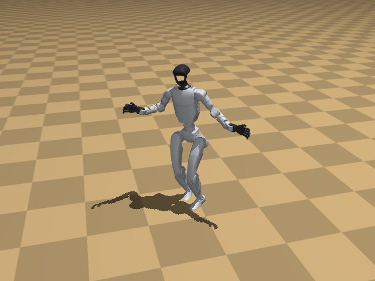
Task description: Walk
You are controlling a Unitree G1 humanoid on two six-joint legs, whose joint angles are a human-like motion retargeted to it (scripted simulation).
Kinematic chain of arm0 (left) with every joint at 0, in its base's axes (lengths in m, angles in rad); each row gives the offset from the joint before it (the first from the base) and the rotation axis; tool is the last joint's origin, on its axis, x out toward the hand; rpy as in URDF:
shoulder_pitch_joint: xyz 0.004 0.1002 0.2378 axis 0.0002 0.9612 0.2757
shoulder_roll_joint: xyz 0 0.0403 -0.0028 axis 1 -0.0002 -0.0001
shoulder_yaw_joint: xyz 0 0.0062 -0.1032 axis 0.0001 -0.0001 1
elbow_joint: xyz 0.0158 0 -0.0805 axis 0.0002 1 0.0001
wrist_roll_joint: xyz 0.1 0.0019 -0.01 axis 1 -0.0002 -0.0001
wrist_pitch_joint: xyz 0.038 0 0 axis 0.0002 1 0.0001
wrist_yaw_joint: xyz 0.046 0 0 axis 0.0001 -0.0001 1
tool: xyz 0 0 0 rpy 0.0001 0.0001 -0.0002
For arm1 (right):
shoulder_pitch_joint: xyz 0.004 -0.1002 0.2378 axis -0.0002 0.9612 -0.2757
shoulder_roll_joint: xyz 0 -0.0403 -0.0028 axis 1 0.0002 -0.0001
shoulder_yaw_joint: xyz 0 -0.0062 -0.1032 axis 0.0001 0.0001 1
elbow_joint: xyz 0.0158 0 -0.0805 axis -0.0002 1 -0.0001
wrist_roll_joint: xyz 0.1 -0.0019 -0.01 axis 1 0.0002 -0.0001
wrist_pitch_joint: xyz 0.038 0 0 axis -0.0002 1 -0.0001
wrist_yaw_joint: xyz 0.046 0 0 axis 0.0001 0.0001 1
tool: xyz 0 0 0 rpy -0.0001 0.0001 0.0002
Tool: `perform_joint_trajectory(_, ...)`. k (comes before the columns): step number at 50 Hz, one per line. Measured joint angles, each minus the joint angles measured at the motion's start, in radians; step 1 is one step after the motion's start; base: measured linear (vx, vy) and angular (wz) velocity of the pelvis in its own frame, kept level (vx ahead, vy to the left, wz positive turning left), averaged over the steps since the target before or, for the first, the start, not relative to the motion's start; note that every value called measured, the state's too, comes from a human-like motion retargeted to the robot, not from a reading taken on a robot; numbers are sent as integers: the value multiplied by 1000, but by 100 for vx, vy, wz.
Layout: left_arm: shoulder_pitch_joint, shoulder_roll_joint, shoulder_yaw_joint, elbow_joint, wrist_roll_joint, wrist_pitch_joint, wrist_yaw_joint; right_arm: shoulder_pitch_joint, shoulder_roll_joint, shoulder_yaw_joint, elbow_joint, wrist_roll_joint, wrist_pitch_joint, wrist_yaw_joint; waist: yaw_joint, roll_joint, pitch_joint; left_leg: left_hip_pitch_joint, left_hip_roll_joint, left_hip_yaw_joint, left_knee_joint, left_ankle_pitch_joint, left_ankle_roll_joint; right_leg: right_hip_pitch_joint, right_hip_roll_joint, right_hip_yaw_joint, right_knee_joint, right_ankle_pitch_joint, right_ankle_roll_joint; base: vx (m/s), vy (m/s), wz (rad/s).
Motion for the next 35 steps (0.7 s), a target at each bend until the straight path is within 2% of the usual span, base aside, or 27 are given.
perform_joint_trajectory(3, -81, -20, -156, 3, 75, 44, -48, -85, -19, 121, 46, -32, 25, 25, -35, -20, -55, 4, -60, -17, -214, 178, -39, -59, -56, 7, -11, 36, 16, 0, 0, 24)
perform_joint_trajectory(5, -115, -49, -255, 24, 116, 80, -94, -109, -5, 193, 98, -44, 53, 48, -55, -19, -68, -11, -80, -19, -244, 260, -61, -94, -72, 6, 27, 39, 16, -3, 0, 23)
perform_joint_trajectory(7, -186, -74, -351, 93, 155, 120, -145, -180, 6, 268, 230, -42, 78, 74, -82, -34, -105, 22, -112, -27, -429, 393, -80, -134, -115, 14, 15, 52, 22, -1, 0, 38)
perform_joint_trajectory(8, -194, -96, -390, 108, 170, 135, -165, -180, 25, 292, 265, -41, 93, 83, -94, -35, -106, 10, -123, -24, -422, 415, -87, -154, -124, 14, 47, 48, 22, -5, 1, 27)
perform_joint_trajectory(11, -252, -153, -500, 179, 204, 181, -229, -216, 80, 361, 427, -21, 142, 122, -125, -42, -129, -7, -155, -22, -448, 466, -96, -201, -151, 23, 103, 30, 26, 0, 1, 19)
perform_joint_trajectory(15, -318, -230, -588, 262, 211, 221, -307, -249, 164, 422, 648, 22, 188, 200, -158, -65, -151, -22, -194, -23, -488, 496, -80, -252, -170, 50, 159, 6, 37, 0, 0, 0)
perform_joint_trajectory(19, -319, -302, -590, 350, 181, 259, -383, -218, 250, 456, 827, 42, 237, 356, -161, -113, -164, -23, -217, -18, -522, 420, -26, -256, -182, 88, 202, -74, 37, 5, 2, -28)
perform_joint_trajectory(23, -227, -337, -483, 508, 112, 321, -468, -107, 298, 455, 967, -9, 302, 583, -126, -174, -151, 8, -206, 21, -541, 236, 63, -191, -200, 110, 201, -174, 23, 12, 2, -91)
perform_joint_trajectory(25, -142, -287, -359, 629, 57, 342, -528, -6, 282, 414, 1025, -78, 322, 730, -65, -166, -99, 59, -145, 48, -444, 89, 96, -27, -163, 109, 91, -193, 8, 20, 3, -145)
perform_joint_trajectory(28, 28, -207, -138, 685, 4, 332, -495, 146, 230, 305, 1065, -145, 331, 790, -13, -176, -79, -13, -138, 86, -261, -5, 123, 20, -179, 110, 110, -238, 11, 14, 5, -77)
perform_joint_trajectory(30, 170, -134, 9, 678, -2, 302, -455, 256, 180, 214, 1057, -201, 316, 800, 33, -160, -72, -59, -107, 104, -103, -83, 133, 88, -166, 113, 98, -260, 12, 24, 10, -108)
perform_joint_trajectory(32, 329, -81, 147, 617, 8, 265, -390, 393, 129, 94, 993, -252, 293, 758, 112, -83, -63, -67, -8, 86, 76, -184, 132, 248, -91, 117, -23, -205, 12, 29, 15, -138)
perform_joint_trajectory(35, 486, -44, 345, 502, -30, 192, -261, 511, 46, -106, 885, -274, 247, 583, 177, -46, -52, -77, 40, 84, 209, -251, 146, 371, -90, 124, -54, -175, 44, 31, 21, -94)
